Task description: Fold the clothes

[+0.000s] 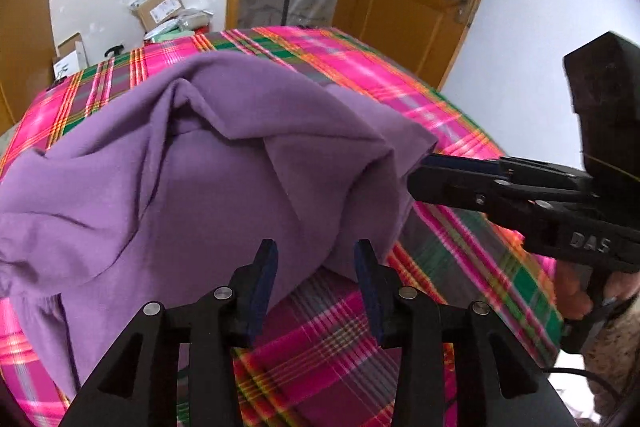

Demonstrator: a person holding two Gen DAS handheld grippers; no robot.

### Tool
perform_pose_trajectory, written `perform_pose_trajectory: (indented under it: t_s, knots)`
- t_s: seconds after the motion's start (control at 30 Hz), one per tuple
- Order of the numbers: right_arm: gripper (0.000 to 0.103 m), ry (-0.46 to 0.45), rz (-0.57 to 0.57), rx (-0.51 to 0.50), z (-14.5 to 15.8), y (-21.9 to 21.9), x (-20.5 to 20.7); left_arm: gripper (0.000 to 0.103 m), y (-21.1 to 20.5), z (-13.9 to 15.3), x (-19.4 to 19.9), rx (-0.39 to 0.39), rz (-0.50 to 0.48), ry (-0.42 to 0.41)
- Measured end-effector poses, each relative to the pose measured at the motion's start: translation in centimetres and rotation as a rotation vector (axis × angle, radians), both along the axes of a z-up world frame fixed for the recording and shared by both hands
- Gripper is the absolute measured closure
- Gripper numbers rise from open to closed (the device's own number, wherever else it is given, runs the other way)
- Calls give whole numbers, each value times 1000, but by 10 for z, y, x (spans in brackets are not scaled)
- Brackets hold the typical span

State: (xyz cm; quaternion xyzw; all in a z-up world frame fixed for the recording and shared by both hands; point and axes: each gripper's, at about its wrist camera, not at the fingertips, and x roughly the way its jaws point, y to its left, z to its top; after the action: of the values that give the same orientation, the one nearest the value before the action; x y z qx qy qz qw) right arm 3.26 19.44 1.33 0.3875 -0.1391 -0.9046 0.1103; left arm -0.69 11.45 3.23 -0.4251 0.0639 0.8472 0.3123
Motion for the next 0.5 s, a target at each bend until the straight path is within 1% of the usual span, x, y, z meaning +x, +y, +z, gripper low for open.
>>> perform_pose_trajectory:
  t_s: [0.03,0.13,0.23,0.37,0.4,0.43,0.47,0.5]
  knots:
    - [74,2,0,-4,-1,0,0,61,2,-2,-4,-16,25,1]
    - [74,6,1,-17,-2,0,1,61,4,-3,-13,-19,40,-7]
    - [74,8,0,-30,-4,2,0,61,11,-4,-18,-46,61,0]
    - [74,9,-2,-45,-6,3,-2,62,11,-7,-24,-13,71,-25]
    - [74,8,-3,-48,-6,3,-2,67,10,-8,-26,-2,74,-33]
    - [74,7,-4,-51,-7,3,-2,78,9,-8,-27,11,74,-34]
    - [74,8,-7,-54,-7,4,-2,84,8,-8,-27,25,74,-35]
    - [74,8,-9,-57,-8,4,-2,95,4,-6,-28,36,82,-32]
